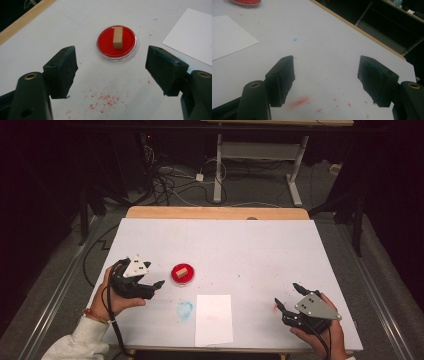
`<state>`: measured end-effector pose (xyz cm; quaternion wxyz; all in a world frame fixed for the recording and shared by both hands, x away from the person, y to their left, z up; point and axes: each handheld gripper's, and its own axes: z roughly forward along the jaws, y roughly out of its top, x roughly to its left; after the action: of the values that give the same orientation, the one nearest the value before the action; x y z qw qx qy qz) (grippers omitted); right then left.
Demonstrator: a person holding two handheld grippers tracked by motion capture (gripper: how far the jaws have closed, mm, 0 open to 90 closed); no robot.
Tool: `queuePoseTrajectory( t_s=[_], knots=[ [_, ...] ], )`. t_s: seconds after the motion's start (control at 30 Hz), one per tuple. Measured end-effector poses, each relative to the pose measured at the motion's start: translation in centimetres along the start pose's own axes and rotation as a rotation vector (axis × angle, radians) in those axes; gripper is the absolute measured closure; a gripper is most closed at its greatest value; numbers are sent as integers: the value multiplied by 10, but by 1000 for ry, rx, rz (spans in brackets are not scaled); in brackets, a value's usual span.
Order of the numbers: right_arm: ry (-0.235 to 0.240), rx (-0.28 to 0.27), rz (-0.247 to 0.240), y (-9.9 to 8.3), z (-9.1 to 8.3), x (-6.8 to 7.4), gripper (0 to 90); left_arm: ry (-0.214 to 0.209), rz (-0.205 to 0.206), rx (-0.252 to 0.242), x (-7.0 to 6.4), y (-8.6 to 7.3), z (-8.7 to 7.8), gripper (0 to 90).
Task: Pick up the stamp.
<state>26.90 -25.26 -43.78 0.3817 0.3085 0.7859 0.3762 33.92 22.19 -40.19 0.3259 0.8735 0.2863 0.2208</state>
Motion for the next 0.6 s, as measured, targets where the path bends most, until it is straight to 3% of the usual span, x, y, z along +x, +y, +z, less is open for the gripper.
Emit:
queuePoseTrajectory(
  t_s=[0.13,0.3,0.6],
  knots=[
    [2,7,-5,-1,1,1,300,-47,9,24,1,12,12,246],
    [2,11,-5,-1,3,1,300,-76,10,51,4,22,25,316],
    [7,20,-3,1,8,0,300,-158,18,135,8,41,63,396]
  ],
)
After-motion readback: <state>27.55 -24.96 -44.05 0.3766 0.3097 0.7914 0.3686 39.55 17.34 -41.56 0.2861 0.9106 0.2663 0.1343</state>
